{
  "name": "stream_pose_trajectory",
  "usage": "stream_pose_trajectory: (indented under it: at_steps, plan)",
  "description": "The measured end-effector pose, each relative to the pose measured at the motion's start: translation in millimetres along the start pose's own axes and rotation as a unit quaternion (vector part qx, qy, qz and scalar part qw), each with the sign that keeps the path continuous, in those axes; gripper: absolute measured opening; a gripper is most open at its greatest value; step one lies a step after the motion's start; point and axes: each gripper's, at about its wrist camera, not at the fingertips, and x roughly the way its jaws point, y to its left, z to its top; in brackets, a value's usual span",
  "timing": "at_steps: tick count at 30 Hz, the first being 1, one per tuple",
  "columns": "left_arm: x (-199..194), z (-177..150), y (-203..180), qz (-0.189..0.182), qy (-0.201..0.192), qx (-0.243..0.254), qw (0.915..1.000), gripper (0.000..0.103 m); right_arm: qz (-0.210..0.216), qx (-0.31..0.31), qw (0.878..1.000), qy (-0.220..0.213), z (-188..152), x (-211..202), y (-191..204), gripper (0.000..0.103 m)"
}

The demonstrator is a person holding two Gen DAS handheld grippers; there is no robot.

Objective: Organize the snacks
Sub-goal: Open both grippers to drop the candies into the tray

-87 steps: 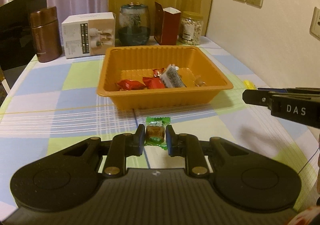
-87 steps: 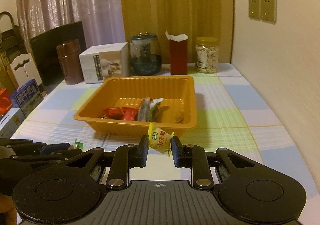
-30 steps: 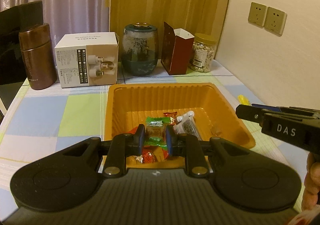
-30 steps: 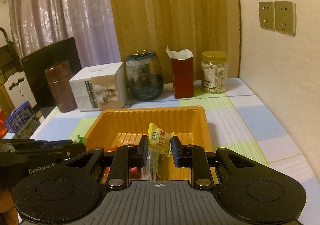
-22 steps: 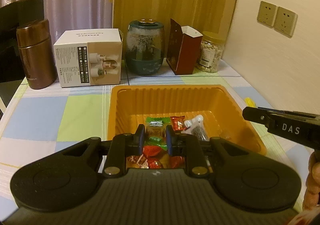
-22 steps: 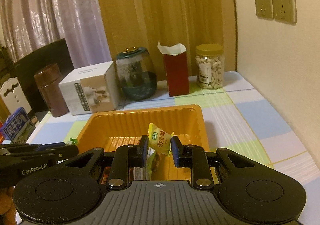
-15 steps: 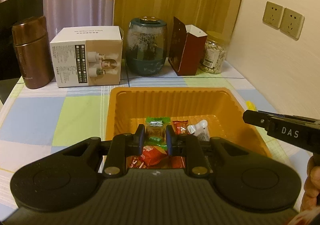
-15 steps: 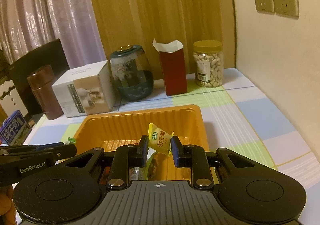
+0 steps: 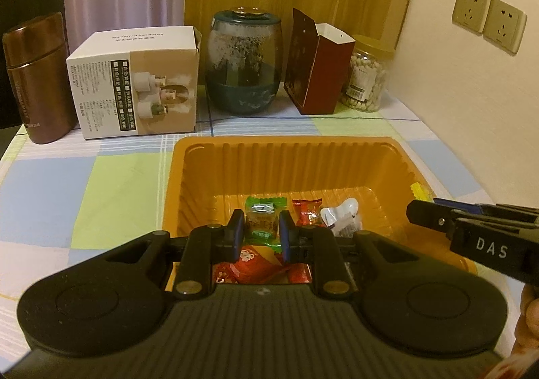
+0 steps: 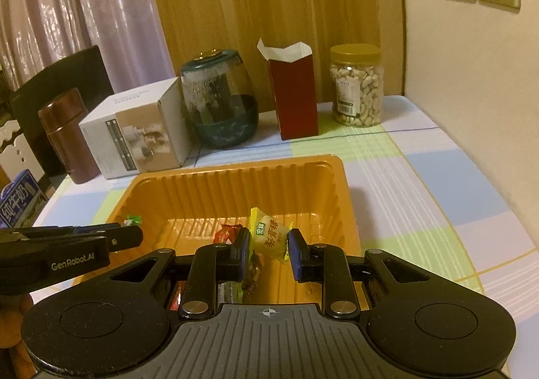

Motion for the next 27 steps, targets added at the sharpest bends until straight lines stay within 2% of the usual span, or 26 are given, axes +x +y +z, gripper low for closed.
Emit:
stream_pose_trajectory:
  at_steps: [17, 19, 20, 21, 27]
  plan:
    - [10.8, -0.4, 2.6, 0.003, 0.01, -0.002, 0.9999, 0.02, -0.001, -0.005, 1.0, 0.018, -2.3, 9.8, -1.4, 0.025]
    - [10.9, 0.1, 2.9, -0.004, 0.008, -0.005, 0.9999, 0.028, -0.002, -0.004, 1.0, 0.018, -2.6, 9.7, -1.2, 0.025]
    - [10.9, 0.3, 2.9, -0.003, 0.009, -0.005, 0.9999, 0.048, -0.002, -0.004, 1.0, 0.018, -2.9, 9.2, -0.9, 0.025]
    - [10.6, 0.4, 3.1, 0.0, 0.007, -0.004, 1.0, 0.055, -0.002, -0.004, 1.0, 0.018, -2.8, 8.9, -1.0, 0.025]
    - [7.2, 2.4, 2.9, 0.0, 0.001, -0.002, 1.0, 0.055, -0.003, -0.001, 1.0, 0.016, -2.3, 8.2, -2.0, 0.025]
